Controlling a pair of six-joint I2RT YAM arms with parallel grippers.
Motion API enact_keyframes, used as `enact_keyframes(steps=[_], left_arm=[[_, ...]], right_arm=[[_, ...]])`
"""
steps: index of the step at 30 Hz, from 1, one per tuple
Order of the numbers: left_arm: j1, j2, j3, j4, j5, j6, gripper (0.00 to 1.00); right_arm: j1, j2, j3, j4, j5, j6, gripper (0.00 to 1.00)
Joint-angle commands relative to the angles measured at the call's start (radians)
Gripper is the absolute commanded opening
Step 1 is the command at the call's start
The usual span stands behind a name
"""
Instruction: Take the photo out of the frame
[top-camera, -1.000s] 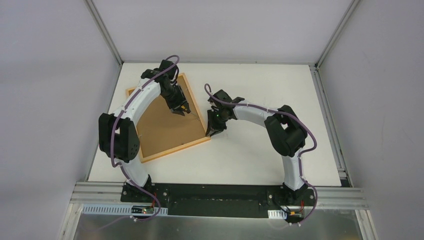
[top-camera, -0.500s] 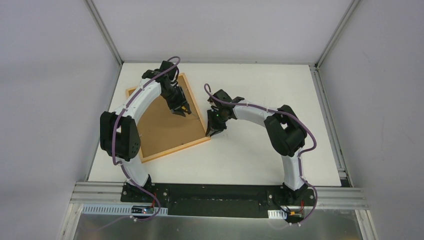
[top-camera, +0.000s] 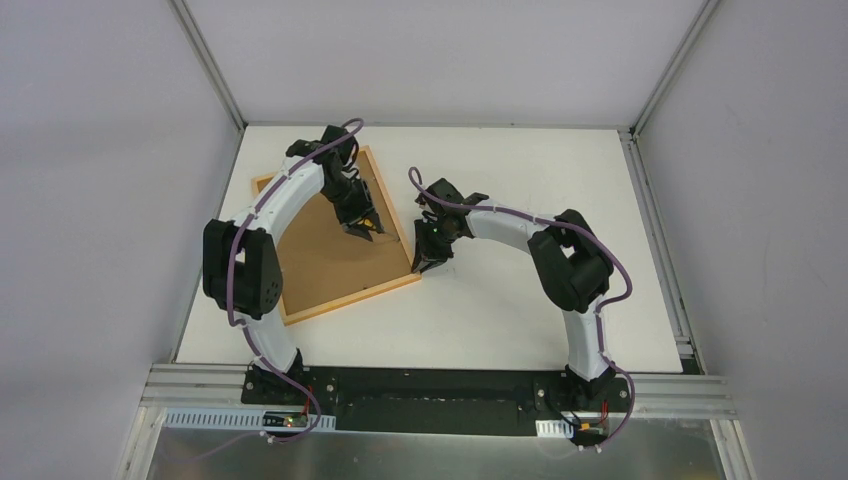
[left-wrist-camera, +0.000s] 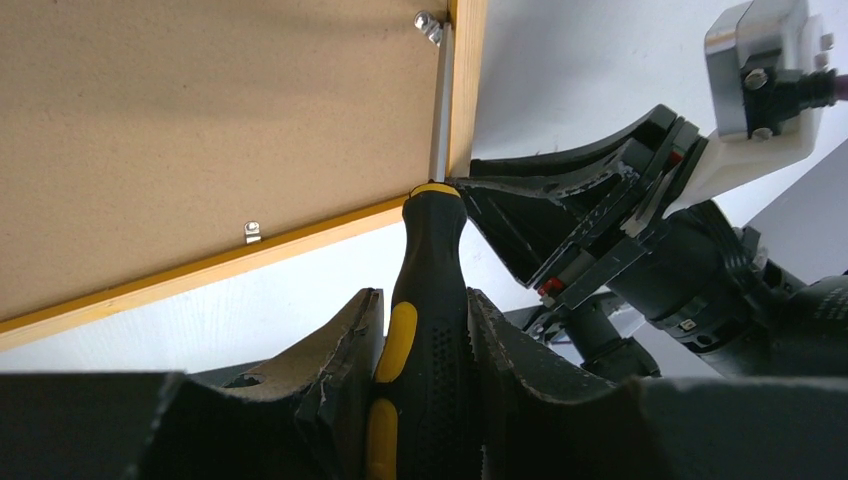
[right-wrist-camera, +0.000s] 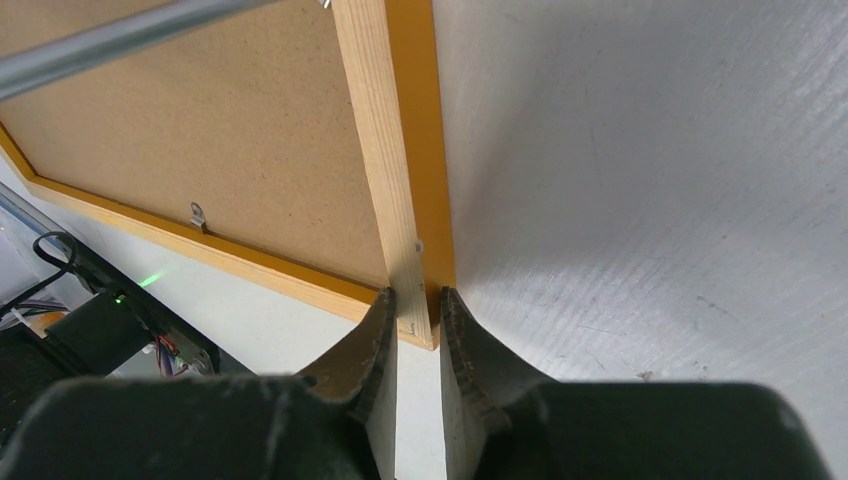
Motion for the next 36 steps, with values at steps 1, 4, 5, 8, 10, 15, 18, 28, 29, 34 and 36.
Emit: enact_keyframes(steps=[1, 4, 5, 8, 10, 15, 18, 28, 29, 34, 36], left_arm=[[-0.037, -0.005, 0.022, -0.131, -0.014, 0.054, 0.00], [-0.043, -0.047, -0.003, -0.140, -0.037, 0.051, 0.00], [-0.043, -0.062, -0.002, -0.145, -0.050, 0.050, 0.00], [-0.044, -0.081, 0.019, -0.161, -0.081, 0.046, 0.00], [-0.043, -0.082, 0.043, -0.177, -0.107, 0.049, 0.00], [-0.045, -0.101, 0.105, -0.229, -0.178, 0.065, 0.00], [-0.045, -0.142, 0.127, -0.211, -0.187, 0.049, 0.00], [-0.045, -0.282, 0.062, -0.201, -0.313, 0.017, 0.00], [-0.044, -0.302, 0.042, -0.199, -0.328, 0.009, 0.00], [-0.030, -0.384, -0.037, -0.183, -0.368, 0.004, 0.00], [-0.024, -0.392, -0.055, -0.183, -0.350, 0.013, 0.00]], right_arm=[[-0.001, 0.015, 0.028, -0.036, 0.005, -0.008, 0.00], [-0.001, 0.016, 0.029, -0.038, 0.003, -0.009, 0.00], [-0.002, 0.016, 0.028, -0.038, 0.004, -0.008, 0.00], [-0.001, 0.019, 0.026, -0.038, 0.008, -0.009, 0.00], [-0.002, 0.021, 0.029, -0.040, 0.010, -0.009, 0.00], [0.000, 0.015, 0.030, -0.049, 0.019, -0.017, 0.00], [-0.001, 0.015, 0.028, -0.056, 0.029, -0.025, 0.00], [-0.005, 0.005, 0.087, -0.228, 0.434, -0.166, 0.00], [-0.009, 0.006, 0.102, -0.250, 0.487, -0.180, 0.01], [-0.023, -0.022, 0.200, -0.333, 0.613, -0.174, 0.36], [-0.023, -0.036, 0.246, -0.377, 0.640, -0.136, 0.50]])
